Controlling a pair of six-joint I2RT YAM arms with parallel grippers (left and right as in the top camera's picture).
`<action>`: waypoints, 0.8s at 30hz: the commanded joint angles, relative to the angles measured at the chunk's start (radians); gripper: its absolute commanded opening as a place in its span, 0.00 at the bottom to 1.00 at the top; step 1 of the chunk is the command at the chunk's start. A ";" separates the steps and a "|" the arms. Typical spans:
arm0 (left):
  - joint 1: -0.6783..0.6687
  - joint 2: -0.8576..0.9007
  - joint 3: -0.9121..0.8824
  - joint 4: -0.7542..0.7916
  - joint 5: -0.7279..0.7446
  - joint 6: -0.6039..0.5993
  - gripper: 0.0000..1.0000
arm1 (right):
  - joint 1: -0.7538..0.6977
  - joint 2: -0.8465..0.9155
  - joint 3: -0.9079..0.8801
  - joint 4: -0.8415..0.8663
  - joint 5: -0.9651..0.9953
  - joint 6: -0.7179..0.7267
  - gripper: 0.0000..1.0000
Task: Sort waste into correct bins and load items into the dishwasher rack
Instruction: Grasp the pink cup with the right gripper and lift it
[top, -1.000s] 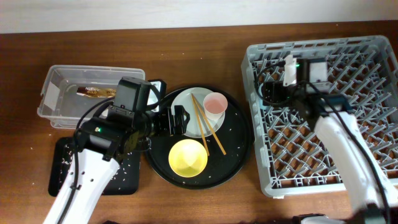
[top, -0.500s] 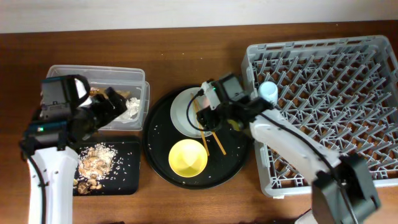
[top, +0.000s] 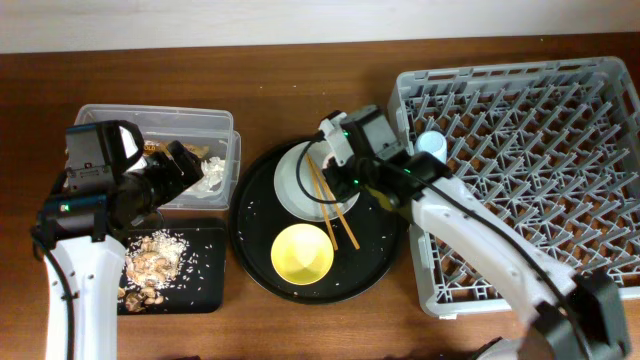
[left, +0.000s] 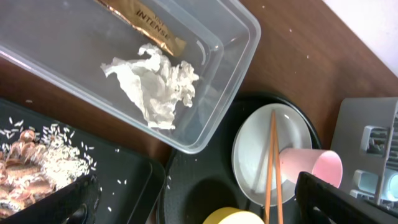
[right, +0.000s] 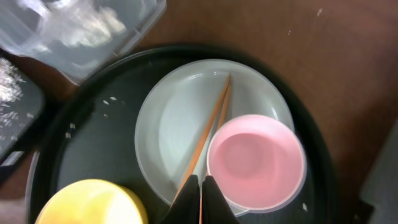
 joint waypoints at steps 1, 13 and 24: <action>0.003 -0.003 0.006 0.003 -0.007 -0.008 0.99 | -0.040 -0.163 0.017 -0.037 -0.035 0.037 0.04; 0.003 -0.003 0.006 0.003 -0.007 -0.008 0.99 | -0.046 0.245 0.010 0.041 -0.048 0.029 0.44; 0.003 -0.003 0.006 0.003 -0.007 -0.008 0.99 | -0.060 -0.103 0.116 -0.106 -0.088 0.030 0.04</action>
